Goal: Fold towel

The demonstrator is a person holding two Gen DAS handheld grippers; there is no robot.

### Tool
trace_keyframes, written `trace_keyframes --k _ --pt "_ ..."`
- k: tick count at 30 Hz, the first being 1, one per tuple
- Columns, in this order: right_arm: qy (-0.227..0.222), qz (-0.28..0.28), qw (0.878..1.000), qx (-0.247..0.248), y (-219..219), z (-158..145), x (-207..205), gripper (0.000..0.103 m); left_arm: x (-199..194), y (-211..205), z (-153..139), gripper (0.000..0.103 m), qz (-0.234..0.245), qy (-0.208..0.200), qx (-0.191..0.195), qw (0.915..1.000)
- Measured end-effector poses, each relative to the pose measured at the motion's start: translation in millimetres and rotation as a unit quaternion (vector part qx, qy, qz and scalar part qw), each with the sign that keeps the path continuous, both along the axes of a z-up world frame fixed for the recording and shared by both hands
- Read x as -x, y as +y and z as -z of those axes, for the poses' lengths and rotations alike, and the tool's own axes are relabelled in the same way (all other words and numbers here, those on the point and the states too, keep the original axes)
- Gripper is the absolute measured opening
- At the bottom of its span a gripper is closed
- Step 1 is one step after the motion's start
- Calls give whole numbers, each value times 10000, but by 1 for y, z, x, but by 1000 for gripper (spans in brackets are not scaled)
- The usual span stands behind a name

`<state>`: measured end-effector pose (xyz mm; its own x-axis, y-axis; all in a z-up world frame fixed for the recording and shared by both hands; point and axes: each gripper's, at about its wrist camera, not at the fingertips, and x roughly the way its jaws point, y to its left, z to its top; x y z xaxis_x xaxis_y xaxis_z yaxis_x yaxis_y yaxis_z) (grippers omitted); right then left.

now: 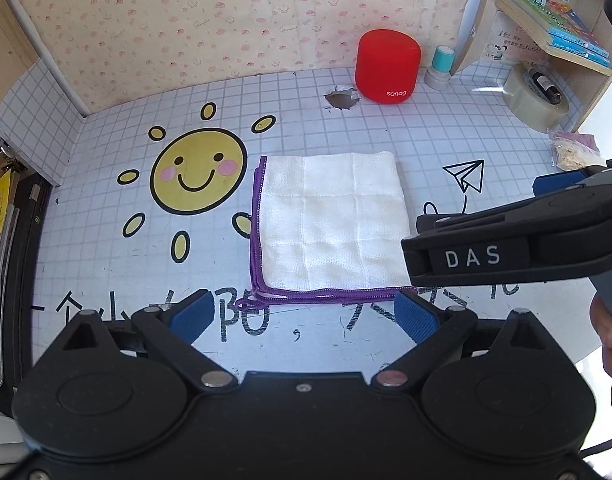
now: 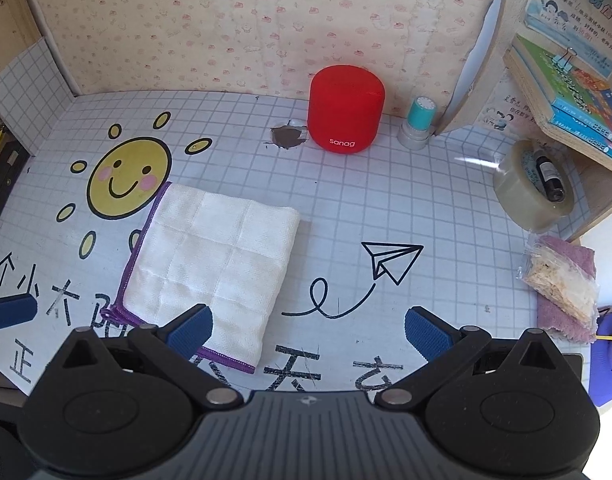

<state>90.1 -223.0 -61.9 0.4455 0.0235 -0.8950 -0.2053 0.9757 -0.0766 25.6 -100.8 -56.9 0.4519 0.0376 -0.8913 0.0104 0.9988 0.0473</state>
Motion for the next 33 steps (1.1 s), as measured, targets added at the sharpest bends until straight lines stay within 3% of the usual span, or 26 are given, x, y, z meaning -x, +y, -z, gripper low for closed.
trace_keyframes --k 33 --pt "156 -95 9998 46 5 8 1 103 -8 1 8 97 93 149 146 9997"
